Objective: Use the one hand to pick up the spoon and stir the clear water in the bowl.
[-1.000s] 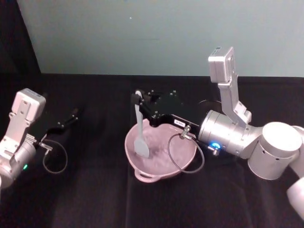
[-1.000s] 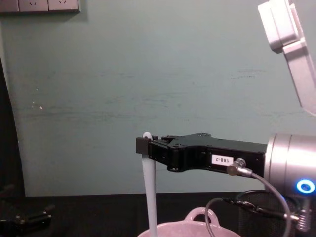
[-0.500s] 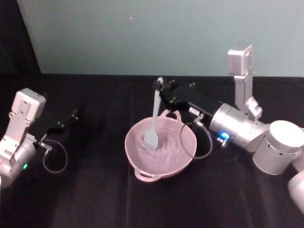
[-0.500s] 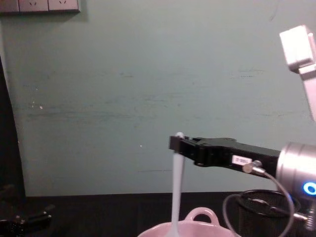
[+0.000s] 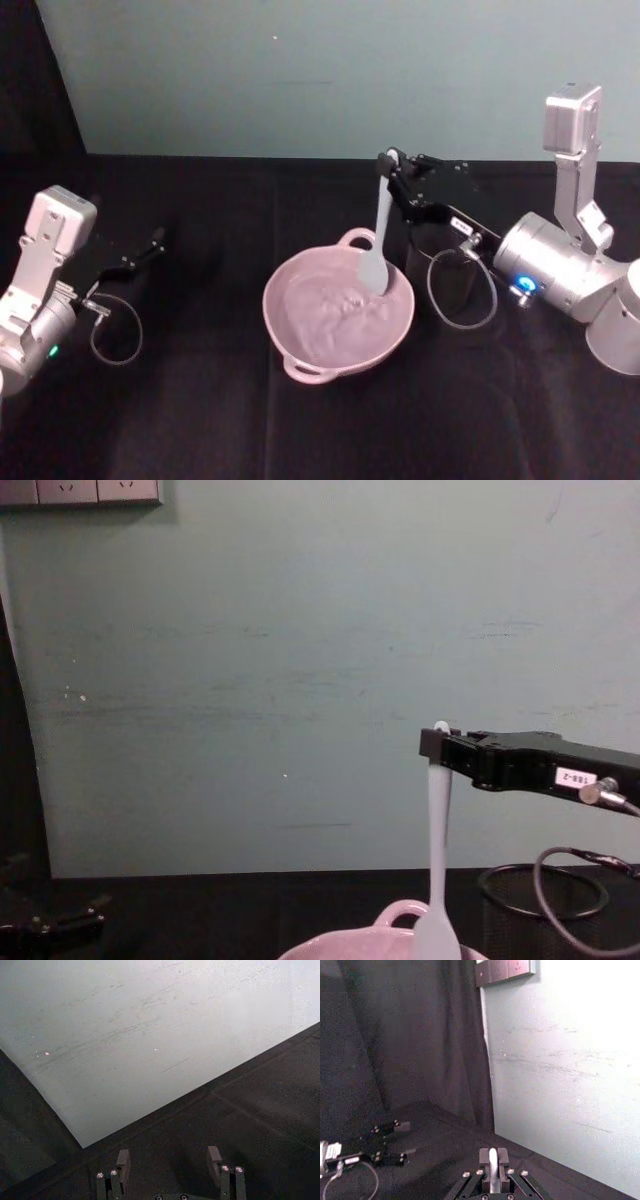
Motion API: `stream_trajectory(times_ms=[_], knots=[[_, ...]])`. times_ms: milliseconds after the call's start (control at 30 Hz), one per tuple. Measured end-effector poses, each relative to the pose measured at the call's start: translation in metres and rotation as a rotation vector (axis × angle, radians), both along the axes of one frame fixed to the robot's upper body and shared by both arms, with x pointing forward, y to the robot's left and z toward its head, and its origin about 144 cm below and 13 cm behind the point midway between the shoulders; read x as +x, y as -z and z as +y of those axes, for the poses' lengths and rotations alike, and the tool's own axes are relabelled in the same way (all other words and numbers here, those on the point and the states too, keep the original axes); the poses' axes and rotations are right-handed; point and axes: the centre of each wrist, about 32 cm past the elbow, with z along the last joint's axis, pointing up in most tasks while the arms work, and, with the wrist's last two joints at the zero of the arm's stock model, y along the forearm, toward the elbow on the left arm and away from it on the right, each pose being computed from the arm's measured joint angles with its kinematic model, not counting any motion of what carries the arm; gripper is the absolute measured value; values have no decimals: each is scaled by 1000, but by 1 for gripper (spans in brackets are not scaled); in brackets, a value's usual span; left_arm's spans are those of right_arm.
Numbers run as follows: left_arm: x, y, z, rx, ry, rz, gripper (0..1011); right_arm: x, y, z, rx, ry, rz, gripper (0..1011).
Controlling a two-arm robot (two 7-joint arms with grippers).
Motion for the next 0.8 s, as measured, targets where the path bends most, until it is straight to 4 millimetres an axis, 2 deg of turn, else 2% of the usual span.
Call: stream_trajectory(times_ms=[300, 567, 800], knots=[[0, 0, 0, 0, 0, 0, 1011, -12, -7, 8, -73, -61, 5, 105], [0, 0, 0, 0, 0, 0, 1011, -20, -8, 37, -98, -180, 6, 105], [0, 0, 0, 0, 0, 0, 1011, -19, -8, 55, -80, -226, -1, 105]])
